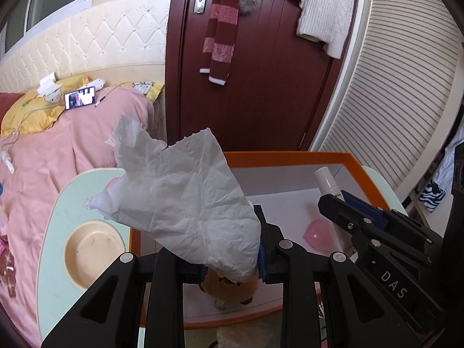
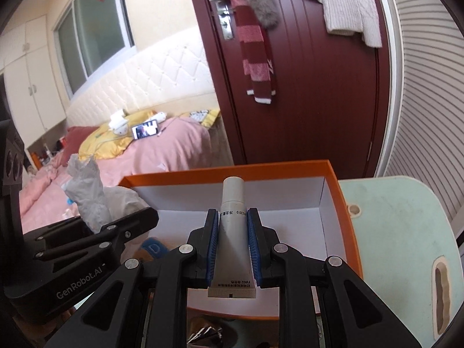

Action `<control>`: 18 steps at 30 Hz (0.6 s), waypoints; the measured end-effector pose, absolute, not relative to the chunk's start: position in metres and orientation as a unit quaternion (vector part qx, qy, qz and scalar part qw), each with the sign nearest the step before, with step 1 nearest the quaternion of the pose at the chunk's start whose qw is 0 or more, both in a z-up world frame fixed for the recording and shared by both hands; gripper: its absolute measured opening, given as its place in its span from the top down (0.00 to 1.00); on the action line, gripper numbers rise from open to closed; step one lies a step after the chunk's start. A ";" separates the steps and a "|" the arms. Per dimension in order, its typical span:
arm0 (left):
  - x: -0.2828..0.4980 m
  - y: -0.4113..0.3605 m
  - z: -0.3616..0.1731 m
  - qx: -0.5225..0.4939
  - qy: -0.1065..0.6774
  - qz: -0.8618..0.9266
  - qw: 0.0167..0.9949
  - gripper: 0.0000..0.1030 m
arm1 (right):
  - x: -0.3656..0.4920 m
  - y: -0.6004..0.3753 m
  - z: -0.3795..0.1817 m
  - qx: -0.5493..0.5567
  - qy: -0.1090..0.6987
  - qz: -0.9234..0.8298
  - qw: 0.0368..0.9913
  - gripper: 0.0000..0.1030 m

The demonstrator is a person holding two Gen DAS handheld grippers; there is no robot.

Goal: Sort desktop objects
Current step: 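Drop the tube into the orange box with the right tool while the left tool drops the tissue in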

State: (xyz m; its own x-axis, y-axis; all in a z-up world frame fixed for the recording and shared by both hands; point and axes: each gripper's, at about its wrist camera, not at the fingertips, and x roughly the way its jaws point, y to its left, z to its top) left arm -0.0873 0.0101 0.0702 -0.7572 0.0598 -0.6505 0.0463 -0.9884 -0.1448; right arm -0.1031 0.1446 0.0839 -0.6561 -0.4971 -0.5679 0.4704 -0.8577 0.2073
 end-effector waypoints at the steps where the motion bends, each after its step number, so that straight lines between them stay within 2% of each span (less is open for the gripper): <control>1: -0.088 0.011 0.070 -0.349 -0.073 0.934 0.003 0.74 | -0.104 0.146 0.082 0.320 -0.021 -0.909 0.265 0.81; 13: -0.089 0.011 0.070 -0.348 -0.080 0.934 0.008 0.72 | -0.109 0.149 0.079 0.323 -0.020 -0.907 0.269 0.81; 18: -0.089 0.012 0.073 -0.348 -0.097 0.932 0.028 0.56 | -0.109 0.150 0.079 0.321 -0.029 -0.907 0.270 0.78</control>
